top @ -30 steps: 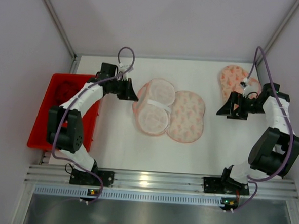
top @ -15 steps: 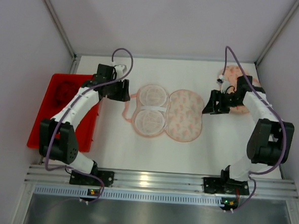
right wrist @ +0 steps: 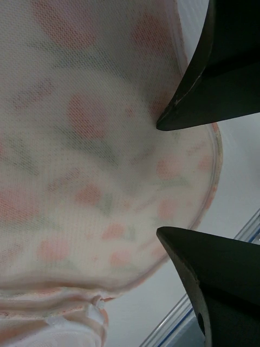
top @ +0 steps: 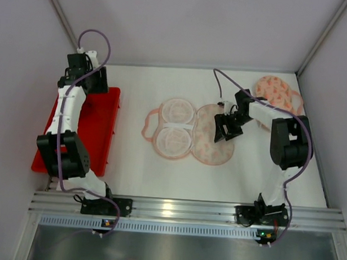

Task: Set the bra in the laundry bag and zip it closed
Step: Adjust the laundry bag at the center of the board, then pick up the bra from the bin, then place the bra in the laundry bag.

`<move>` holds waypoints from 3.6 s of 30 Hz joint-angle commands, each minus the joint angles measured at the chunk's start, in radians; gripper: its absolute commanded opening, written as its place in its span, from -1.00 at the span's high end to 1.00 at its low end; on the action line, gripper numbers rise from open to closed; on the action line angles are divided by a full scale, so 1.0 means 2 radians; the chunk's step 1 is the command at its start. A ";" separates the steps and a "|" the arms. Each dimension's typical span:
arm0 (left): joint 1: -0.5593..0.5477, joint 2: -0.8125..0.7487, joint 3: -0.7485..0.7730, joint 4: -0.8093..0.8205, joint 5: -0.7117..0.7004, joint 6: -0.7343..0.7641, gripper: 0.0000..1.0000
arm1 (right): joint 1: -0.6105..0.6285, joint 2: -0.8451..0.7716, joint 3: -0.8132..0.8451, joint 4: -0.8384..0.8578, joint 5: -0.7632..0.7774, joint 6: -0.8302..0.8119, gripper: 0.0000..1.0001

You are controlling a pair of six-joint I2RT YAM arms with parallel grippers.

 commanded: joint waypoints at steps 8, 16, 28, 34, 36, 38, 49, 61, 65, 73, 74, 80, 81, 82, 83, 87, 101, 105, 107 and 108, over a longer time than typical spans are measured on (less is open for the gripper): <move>0.064 0.153 0.106 -0.021 -0.124 0.043 -0.49 | -0.018 0.049 0.033 -0.037 0.089 -0.071 -0.45; 0.065 0.256 0.178 -0.019 -0.213 0.054 -0.50 | -0.027 0.018 0.099 -0.088 0.038 -0.104 -0.67; 0.078 0.262 0.118 0.001 -0.229 0.064 -0.20 | -0.029 -0.051 0.138 -0.131 -0.035 -0.078 -0.82; 0.080 0.251 0.091 -0.001 -0.215 0.074 0.44 | -0.029 -0.061 0.153 -0.145 -0.038 -0.077 -0.83; 0.080 0.238 0.087 -0.001 -0.208 0.077 0.89 | -0.030 -0.065 0.158 -0.148 -0.040 -0.075 -0.83; 0.080 0.222 0.079 -0.001 -0.192 0.081 1.00 | -0.031 -0.070 0.162 -0.149 -0.042 -0.073 -0.83; 0.077 0.020 0.043 -0.005 -0.078 0.118 1.00 | -0.033 -0.075 0.168 -0.140 -0.072 -0.047 -0.82; 0.062 -0.136 0.081 -0.012 0.280 0.099 1.00 | -0.033 -0.094 0.201 -0.114 -0.118 -0.011 -0.83; 0.029 -0.145 0.115 -0.012 0.344 0.052 1.00 | -0.037 -0.102 0.201 -0.104 -0.132 0.001 -0.83; -0.105 -0.141 0.146 -0.011 0.351 0.005 1.00 | -0.040 -0.124 0.201 -0.095 -0.149 0.012 -0.82; -0.128 -0.138 0.151 -0.006 0.344 -0.009 1.00 | -0.041 -0.127 0.202 -0.095 -0.151 0.012 -0.82; -0.171 -0.124 0.197 0.033 0.322 -0.099 1.00 | -0.053 -0.152 0.203 -0.082 -0.166 0.026 -0.83; -0.175 -0.121 0.212 0.032 0.328 -0.104 1.00 | -0.056 -0.153 0.204 -0.081 -0.164 0.026 -0.83; -0.179 -0.118 0.219 0.033 0.329 -0.108 1.00 | -0.057 -0.156 0.207 -0.081 -0.164 0.028 -0.84; -0.187 -0.112 0.226 0.033 0.329 -0.110 1.00 | -0.059 -0.157 0.210 -0.081 -0.164 0.032 -0.84; -0.191 -0.089 0.237 0.044 0.340 -0.117 1.00 | -0.077 -0.150 0.217 -0.082 -0.159 0.039 -0.84; -0.191 0.110 0.375 0.111 0.240 -0.087 1.00 | -0.102 -0.127 0.205 -0.065 -0.151 0.042 -0.83; -0.192 0.127 0.397 0.158 0.271 -0.114 1.00 | -0.104 -0.127 0.204 -0.071 -0.152 0.037 -0.83; -0.194 0.122 0.394 0.160 0.279 -0.123 1.00 | -0.106 -0.129 0.204 -0.075 -0.152 0.033 -0.83; -0.194 0.117 0.392 0.161 0.289 -0.125 1.00 | -0.106 -0.130 0.204 -0.076 -0.151 0.032 -0.83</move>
